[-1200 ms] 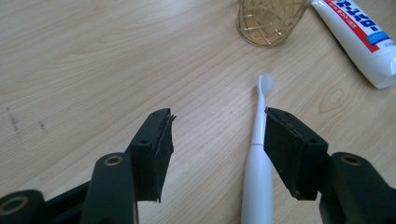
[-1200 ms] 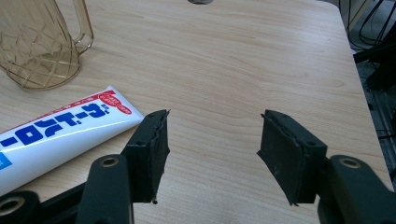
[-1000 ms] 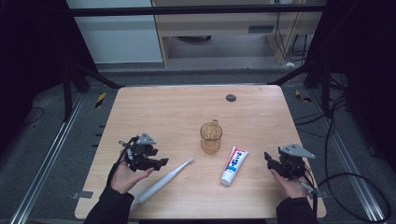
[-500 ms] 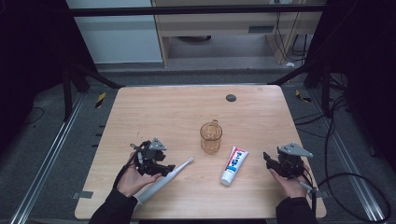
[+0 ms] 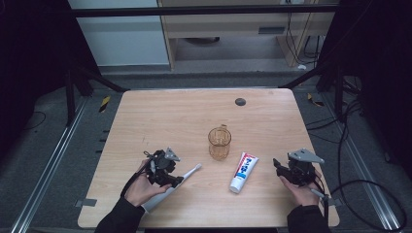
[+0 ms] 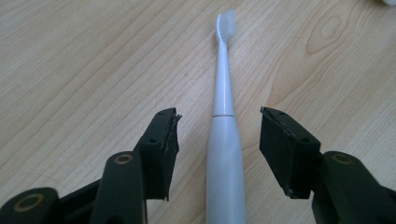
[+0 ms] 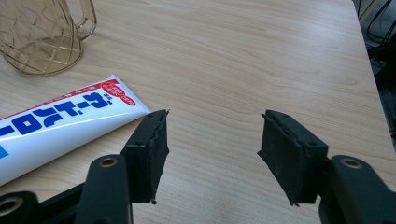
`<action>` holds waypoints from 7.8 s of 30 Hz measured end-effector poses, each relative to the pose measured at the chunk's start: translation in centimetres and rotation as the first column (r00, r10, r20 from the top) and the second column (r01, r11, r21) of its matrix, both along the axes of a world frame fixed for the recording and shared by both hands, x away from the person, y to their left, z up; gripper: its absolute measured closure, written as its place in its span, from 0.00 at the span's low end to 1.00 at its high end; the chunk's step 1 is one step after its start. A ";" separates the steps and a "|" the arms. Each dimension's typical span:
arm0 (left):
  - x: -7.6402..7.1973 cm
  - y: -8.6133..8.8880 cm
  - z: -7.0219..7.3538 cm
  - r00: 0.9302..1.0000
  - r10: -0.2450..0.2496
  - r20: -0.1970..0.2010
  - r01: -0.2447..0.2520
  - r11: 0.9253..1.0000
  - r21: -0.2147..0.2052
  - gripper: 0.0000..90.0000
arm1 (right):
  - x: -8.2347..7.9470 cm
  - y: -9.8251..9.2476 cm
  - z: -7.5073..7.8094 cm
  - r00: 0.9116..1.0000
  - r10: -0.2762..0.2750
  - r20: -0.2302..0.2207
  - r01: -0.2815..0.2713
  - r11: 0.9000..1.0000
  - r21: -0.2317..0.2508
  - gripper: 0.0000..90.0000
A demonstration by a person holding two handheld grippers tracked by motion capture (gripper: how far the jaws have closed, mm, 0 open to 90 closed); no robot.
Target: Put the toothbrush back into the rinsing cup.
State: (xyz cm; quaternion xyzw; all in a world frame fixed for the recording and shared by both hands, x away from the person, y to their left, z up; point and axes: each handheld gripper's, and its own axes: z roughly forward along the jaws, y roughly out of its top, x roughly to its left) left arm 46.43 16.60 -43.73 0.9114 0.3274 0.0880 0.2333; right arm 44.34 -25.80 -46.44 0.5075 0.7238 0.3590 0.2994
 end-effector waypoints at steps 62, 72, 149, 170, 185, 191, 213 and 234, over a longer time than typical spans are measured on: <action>0.9 -1.0 -2.9 0.988 -0.056 -0.143 0.074 0.990 0.123 0.74 | 0.3 0.1 -0.3 0.999 0.009 -0.039 -0.009 1.000 -0.003 0.45; 1.2 -0.8 -2.8 0.986 -0.049 -0.159 0.067 0.992 0.111 0.75 | 0.3 0.0 -0.2 0.999 0.007 -0.041 -0.007 1.000 -0.001 0.45; 5.4 -0.8 8.9 0.838 0.347 0.420 -0.110 0.862 -0.494 0.75 | 0.4 0.0 -0.8 1.000 -0.003 -0.002 0.003 1.000 -0.017 0.37; 7.9 -4.8 9.7 0.794 0.402 0.457 -0.066 0.803 -0.592 0.75 | 0.5 -0.1 -1.1 1.000 -0.001 0.004 0.001 1.000 -0.004 0.33; 7.7 -7.2 10.1 0.791 0.384 0.477 0.001 0.778 -0.628 0.75 | 0.5 -0.2 -1.3 1.000 0.002 0.023 -0.002 1.000 -0.017 0.34; 7.8 -7.8 9.8 0.795 0.382 0.472 0.010 0.769 -0.639 0.75 | 0.5 -0.2 -1.4 1.000 0.004 0.027 -0.003 1.000 -0.028 0.34; 7.7 -10.1 8.6 0.810 0.341 0.477 0.058 0.762 -0.645 0.75 | 0.5 -0.2 -1.5 0.999 0.004 0.038 -0.003 0.999 -0.050 0.31; 7.5 -10.0 5.0 0.822 0.332 0.463 0.052 0.766 -0.641 0.75 | 0.5 0.0 -1.7 0.999 0.011 0.039 -0.008 0.998 -0.065 0.31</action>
